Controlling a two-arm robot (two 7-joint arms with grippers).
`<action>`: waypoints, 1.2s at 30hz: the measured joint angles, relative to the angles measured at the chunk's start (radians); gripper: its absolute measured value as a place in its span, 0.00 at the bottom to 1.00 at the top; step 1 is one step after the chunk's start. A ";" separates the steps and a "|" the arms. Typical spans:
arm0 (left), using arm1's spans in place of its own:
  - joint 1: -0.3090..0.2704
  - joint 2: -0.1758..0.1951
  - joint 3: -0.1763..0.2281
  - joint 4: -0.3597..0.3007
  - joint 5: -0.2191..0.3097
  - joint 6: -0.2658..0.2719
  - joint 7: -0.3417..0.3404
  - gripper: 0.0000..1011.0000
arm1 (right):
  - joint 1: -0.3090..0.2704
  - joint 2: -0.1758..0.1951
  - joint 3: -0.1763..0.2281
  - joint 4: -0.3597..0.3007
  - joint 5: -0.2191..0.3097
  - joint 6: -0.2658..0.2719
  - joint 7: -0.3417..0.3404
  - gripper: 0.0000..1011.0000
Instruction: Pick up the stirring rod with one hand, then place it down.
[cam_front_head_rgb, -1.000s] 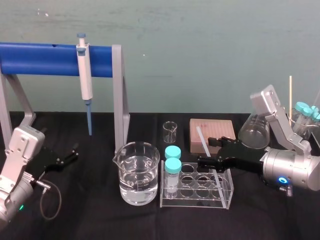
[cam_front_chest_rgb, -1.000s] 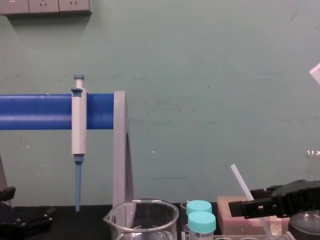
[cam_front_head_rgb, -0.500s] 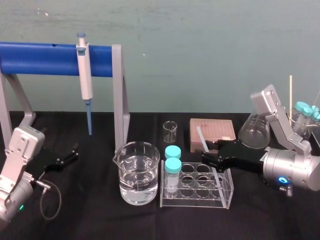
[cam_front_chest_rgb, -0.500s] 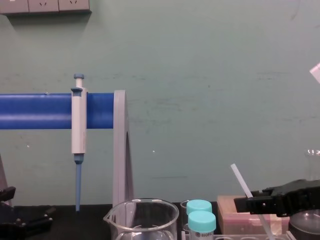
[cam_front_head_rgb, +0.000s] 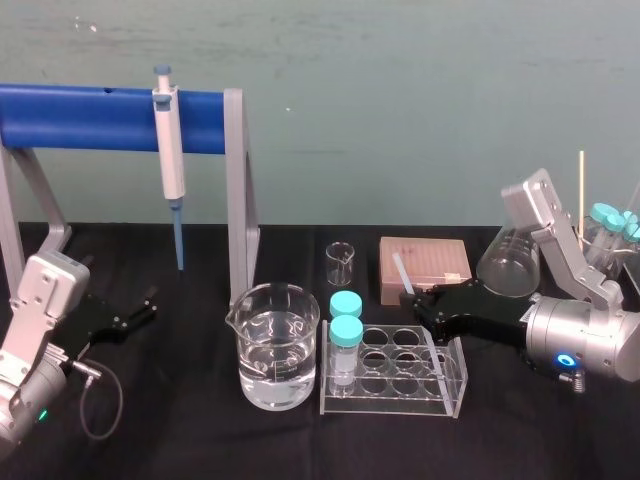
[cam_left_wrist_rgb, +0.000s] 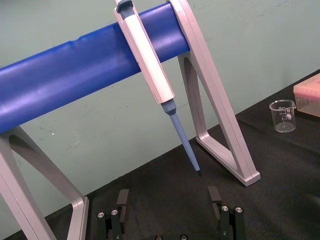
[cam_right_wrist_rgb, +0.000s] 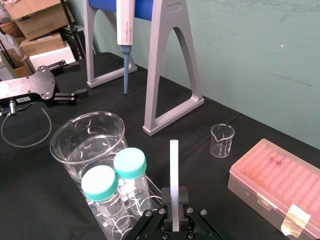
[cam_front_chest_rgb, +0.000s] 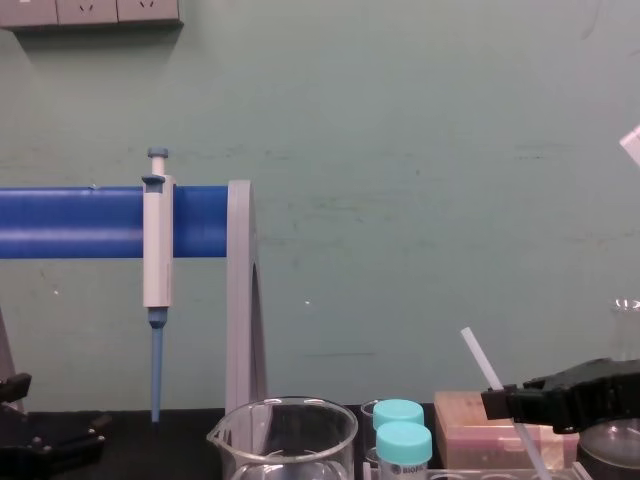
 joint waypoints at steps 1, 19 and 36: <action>0.000 0.000 0.000 0.000 0.000 0.000 0.000 0.99 | 0.000 0.000 0.000 0.000 0.000 0.000 0.000 0.07; 0.000 0.000 0.000 0.000 0.000 0.000 0.000 0.99 | -0.129 -0.039 0.109 -0.034 0.000 -0.317 -0.017 0.07; 0.000 0.000 0.000 0.000 0.000 0.000 0.000 0.99 | -0.214 -0.056 0.204 -0.082 0.009 -0.463 0.033 0.07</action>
